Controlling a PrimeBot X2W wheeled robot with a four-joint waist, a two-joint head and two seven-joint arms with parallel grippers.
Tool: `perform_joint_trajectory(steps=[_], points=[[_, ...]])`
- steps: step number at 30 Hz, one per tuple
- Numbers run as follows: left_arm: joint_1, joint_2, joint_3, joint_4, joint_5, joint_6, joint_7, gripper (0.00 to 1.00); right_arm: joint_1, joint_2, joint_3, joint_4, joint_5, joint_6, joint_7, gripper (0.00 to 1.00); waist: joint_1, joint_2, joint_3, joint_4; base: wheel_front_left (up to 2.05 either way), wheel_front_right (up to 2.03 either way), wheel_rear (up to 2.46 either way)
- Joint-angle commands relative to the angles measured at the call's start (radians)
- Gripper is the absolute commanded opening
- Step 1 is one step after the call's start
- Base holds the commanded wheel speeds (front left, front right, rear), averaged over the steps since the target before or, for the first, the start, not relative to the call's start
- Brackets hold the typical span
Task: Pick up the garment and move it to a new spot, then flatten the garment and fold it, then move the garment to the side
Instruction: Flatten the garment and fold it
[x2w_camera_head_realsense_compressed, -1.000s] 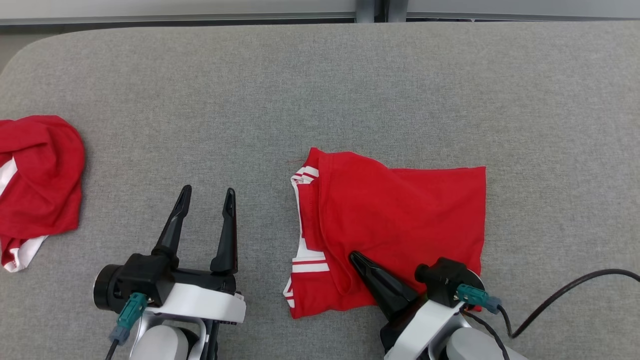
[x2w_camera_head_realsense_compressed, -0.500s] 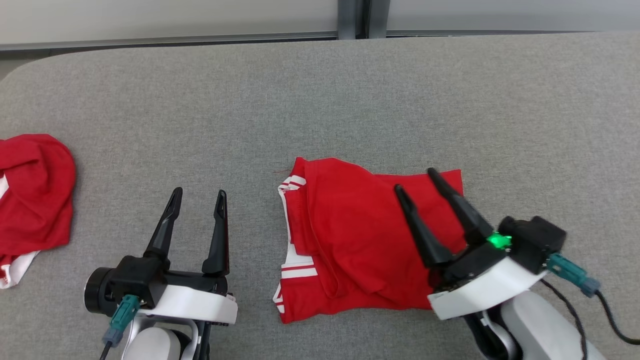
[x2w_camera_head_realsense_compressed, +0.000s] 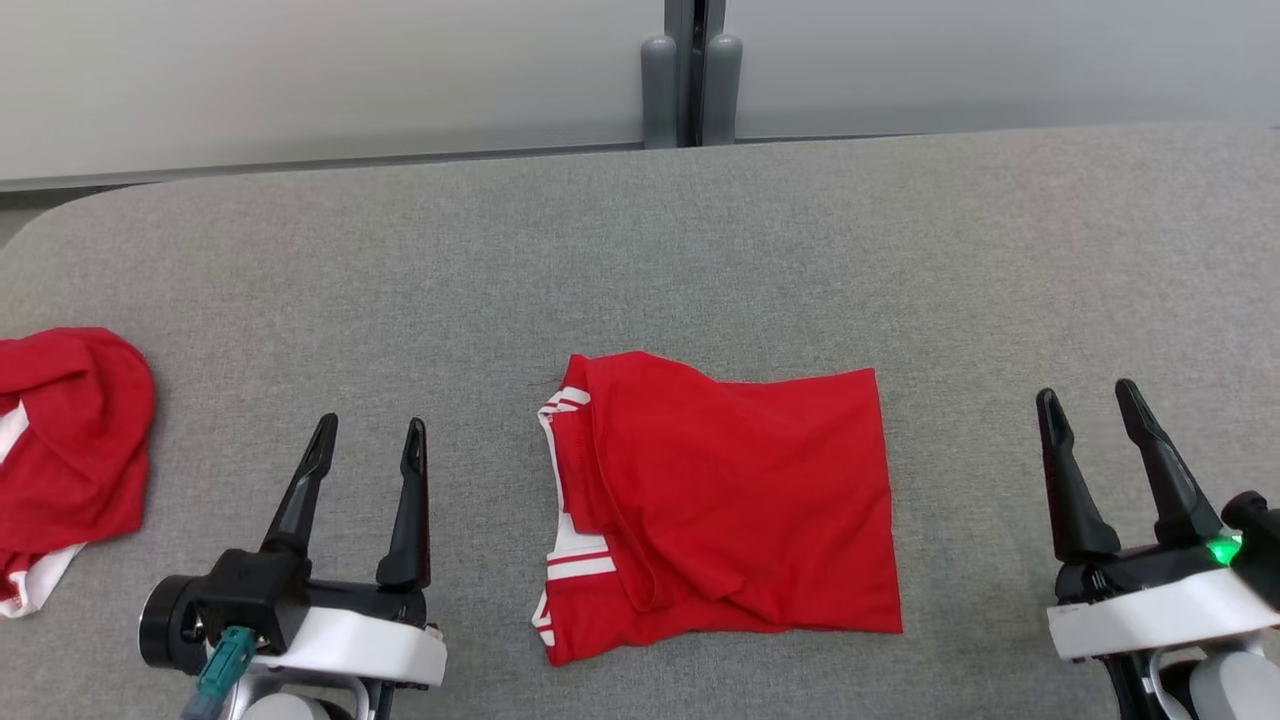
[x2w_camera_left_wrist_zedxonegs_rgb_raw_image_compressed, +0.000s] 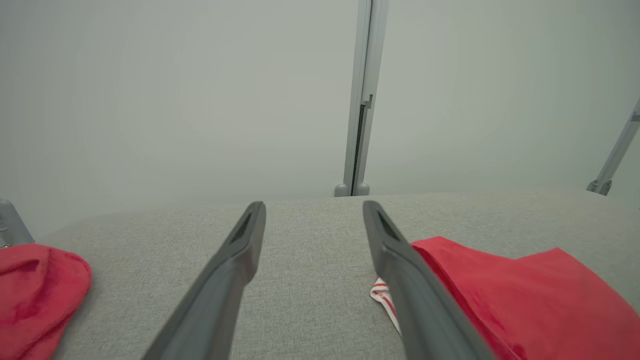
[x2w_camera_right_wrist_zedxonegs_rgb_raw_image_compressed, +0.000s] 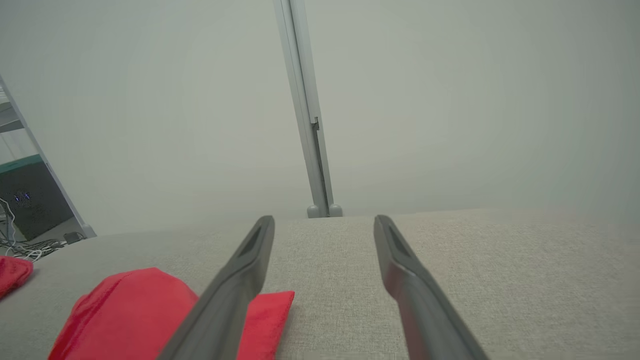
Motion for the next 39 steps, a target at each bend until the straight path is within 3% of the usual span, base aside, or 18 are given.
perform_joint_trajectory(steps=[1, 19, 39], points=[[0.014, 0.011, 0.006, -0.001, 0.002, 0.001, 0.000, 1.00, 0.020, -0.001, -0.011, -0.009, -0.009, 0.003, 0.009, 1.00, 0.0000, 0.0000, -0.019, -0.004, 0.00, 0.00, 0.00], [0.162, 0.035, 0.015, 0.028, -0.024, 0.027, 0.003, 1.00, 0.237, 0.039, -0.085, -0.097, -0.061, 0.003, 0.117, 1.00, 0.0000, 0.0000, -0.173, -0.004, 0.00, 0.00, 0.00], [0.186, 0.050, 0.005, 0.035, -0.032, 0.045, 0.013, 1.00, 0.292, 0.056, -0.120, -0.155, -0.108, 0.003, 0.164, 1.00, 0.0000, 0.0000, -0.198, 0.008, 0.00, 0.00, 0.00]])
